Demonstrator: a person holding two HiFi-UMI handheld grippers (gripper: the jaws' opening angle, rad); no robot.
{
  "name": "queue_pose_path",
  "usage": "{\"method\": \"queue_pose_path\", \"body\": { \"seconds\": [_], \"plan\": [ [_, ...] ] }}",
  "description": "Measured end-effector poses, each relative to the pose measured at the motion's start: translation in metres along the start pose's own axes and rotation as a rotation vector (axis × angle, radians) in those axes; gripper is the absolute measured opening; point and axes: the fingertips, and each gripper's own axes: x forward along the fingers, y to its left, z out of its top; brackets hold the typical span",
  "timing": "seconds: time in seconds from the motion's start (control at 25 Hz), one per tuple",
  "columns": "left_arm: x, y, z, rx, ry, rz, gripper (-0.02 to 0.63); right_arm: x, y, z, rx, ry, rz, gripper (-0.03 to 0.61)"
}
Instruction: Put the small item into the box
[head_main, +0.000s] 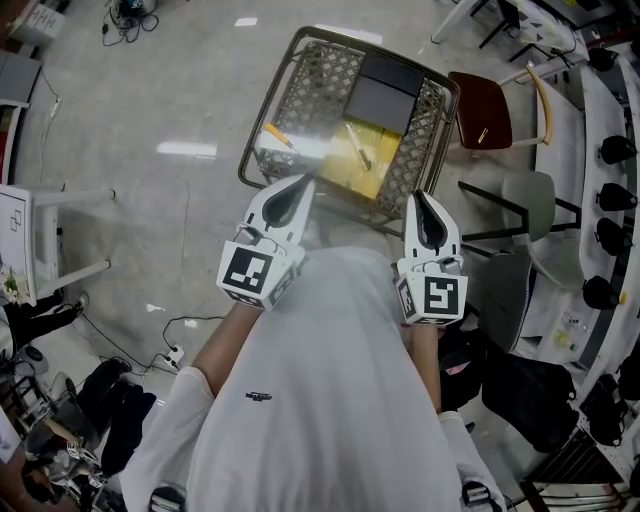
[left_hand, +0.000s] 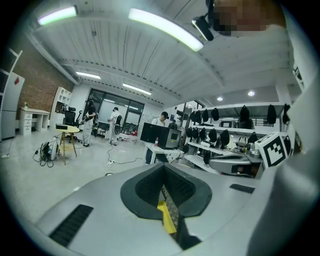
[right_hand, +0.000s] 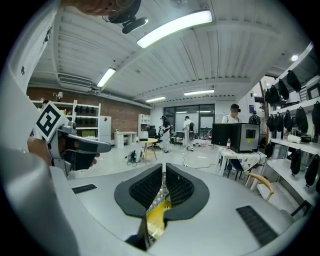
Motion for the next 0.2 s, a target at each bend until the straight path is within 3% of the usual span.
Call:
{"method": "queue_pose_path", "body": {
  "seconds": [0.2],
  "plan": [
    [0.0046,0.0033,-0.0018,0.005,0.003,0.000,0.002,0.0069,-0.0024,-0.0008,-0.006,-0.002,0.003,0.015]
  ]
}}
